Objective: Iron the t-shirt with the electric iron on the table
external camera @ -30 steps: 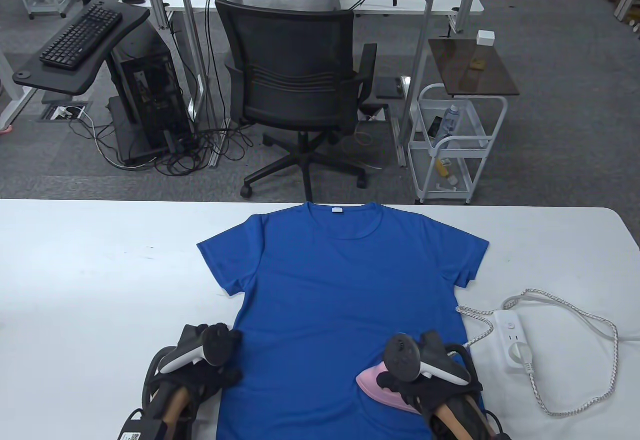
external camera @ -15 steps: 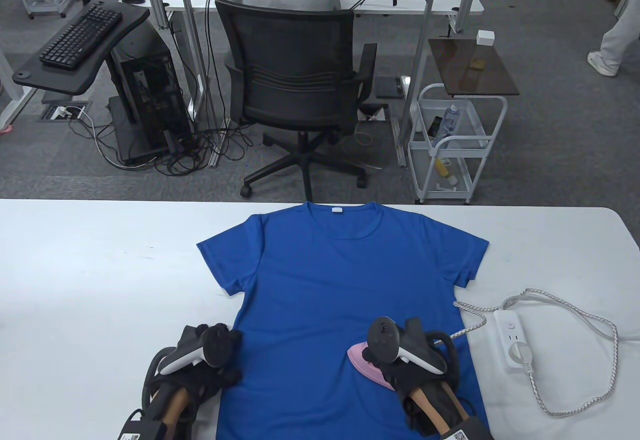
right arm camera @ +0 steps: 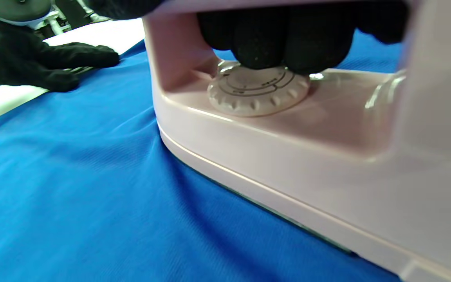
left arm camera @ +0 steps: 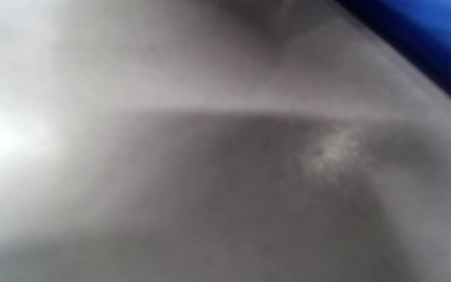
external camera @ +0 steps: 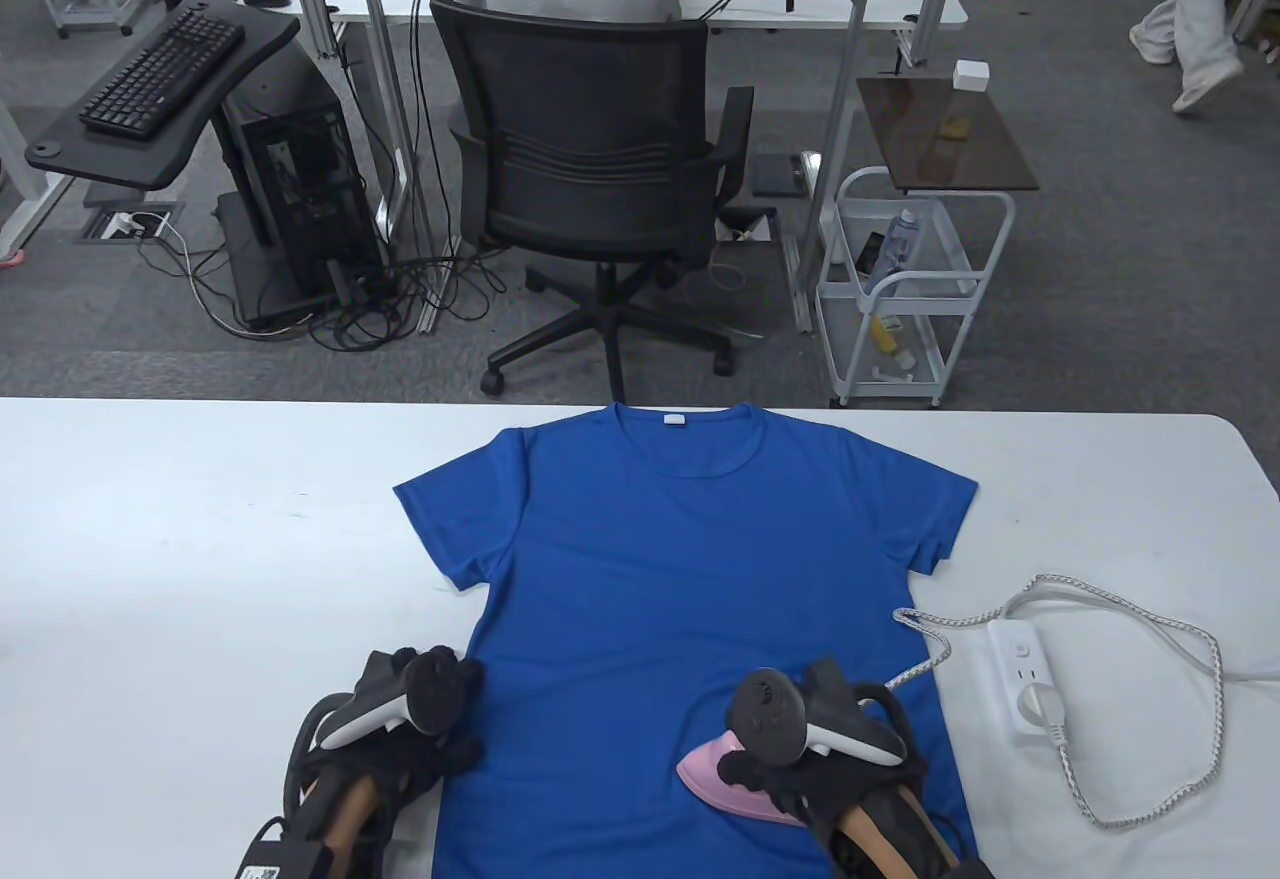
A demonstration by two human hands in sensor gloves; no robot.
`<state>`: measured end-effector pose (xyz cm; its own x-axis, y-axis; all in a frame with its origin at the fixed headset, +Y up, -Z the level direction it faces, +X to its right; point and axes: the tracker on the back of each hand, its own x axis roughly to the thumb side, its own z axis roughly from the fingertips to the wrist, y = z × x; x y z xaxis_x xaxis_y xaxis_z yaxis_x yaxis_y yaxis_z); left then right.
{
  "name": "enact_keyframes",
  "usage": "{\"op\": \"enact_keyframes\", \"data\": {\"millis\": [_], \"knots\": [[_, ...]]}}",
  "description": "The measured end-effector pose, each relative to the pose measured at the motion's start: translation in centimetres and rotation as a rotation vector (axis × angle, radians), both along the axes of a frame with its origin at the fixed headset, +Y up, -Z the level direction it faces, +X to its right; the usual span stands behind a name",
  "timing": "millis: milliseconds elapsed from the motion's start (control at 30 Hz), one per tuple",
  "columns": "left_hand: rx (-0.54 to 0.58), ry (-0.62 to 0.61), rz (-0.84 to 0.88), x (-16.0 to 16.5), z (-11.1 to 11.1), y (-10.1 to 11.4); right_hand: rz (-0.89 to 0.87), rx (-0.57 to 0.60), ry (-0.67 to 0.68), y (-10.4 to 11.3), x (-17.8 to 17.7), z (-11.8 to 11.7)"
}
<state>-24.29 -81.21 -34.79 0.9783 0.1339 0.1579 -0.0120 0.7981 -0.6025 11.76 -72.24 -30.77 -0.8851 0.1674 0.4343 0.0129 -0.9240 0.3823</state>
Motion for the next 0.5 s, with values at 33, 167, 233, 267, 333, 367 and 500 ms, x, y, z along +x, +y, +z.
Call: {"op": "enact_keyframes", "data": {"millis": [33, 167, 233, 267, 333, 367, 500], "knots": [[0.000, 0.000, 0.002, 0.0, 0.0, 0.0, -0.002, -0.012, 0.015, 0.0, 0.0, 0.2], [-0.001, -0.003, -0.002, 0.0, 0.0, 0.0, -0.002, -0.020, 0.063, 0.1, -0.2, 0.9], [0.000, -0.002, -0.002, 0.0, 0.0, 0.0, -0.006, -0.026, 0.076, 0.1, -0.3, 1.1], [0.001, -0.002, 0.000, 0.0, 0.0, 0.0, -0.007, -0.034, 0.085, 0.1, -0.3, 1.1], [0.001, -0.001, 0.005, 0.0, 0.0, 0.0, 0.004, -0.037, 0.113, 0.1, -0.4, 1.2], [-0.002, -0.002, 0.004, 0.0, 0.0, 0.0, 0.013, -0.031, 0.117, 0.1, -0.4, 1.2], [-0.003, -0.002, -0.003, 0.0, 0.0, 0.0, 0.000, -0.031, 0.105, 0.1, -0.3, 1.3]]}}
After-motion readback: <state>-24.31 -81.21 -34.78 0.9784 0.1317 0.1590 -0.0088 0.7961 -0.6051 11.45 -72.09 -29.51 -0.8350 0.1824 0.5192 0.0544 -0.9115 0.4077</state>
